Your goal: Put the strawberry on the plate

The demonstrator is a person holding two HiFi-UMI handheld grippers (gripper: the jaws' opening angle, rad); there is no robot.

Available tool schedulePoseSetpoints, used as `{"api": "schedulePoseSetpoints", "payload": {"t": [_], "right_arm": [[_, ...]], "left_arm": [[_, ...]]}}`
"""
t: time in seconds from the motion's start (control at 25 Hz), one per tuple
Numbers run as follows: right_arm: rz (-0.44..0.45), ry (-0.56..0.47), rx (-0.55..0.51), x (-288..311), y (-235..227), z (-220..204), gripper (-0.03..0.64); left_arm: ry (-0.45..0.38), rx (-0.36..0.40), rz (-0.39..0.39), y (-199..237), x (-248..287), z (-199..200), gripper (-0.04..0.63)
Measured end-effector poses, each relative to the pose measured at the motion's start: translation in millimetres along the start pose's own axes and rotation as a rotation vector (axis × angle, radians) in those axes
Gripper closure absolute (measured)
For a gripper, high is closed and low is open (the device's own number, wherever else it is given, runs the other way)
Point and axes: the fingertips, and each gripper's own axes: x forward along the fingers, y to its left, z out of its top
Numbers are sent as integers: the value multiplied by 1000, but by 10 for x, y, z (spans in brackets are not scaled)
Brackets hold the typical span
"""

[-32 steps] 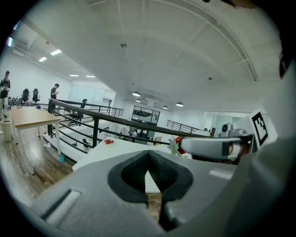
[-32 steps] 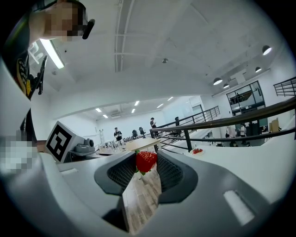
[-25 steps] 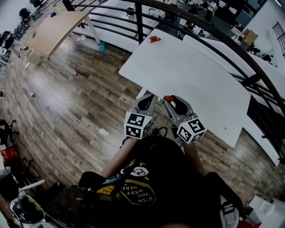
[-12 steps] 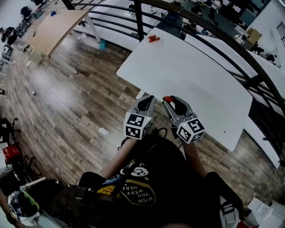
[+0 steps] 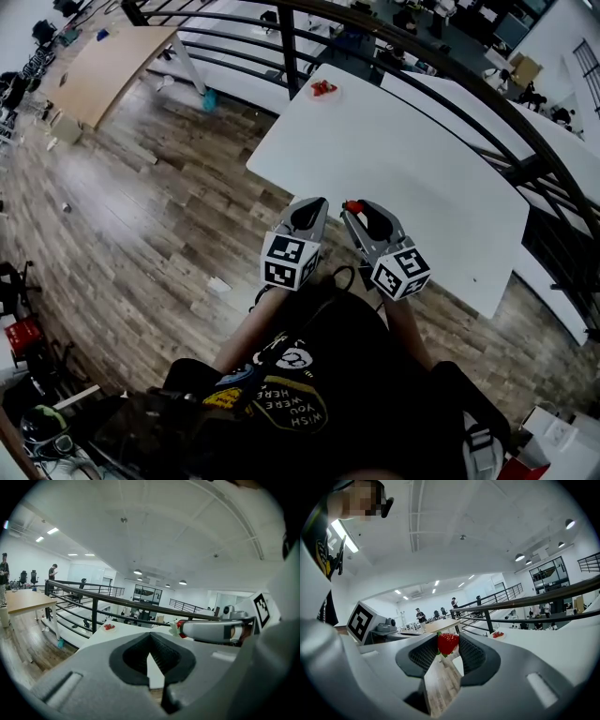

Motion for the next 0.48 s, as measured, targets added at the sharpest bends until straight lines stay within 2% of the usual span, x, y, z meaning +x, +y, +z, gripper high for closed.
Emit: {"api": "schedulePoseSetpoints", "payload": {"t": [0.28, 0.48], "right_arm": [[-16, -1, -10, 341, 63, 38, 479], [-27, 4, -11, 535, 95, 7, 479]], "left_arm": [[-31, 4, -5, 375, 3, 163, 591], [-19, -12, -23, 569, 9, 110, 591]]}}
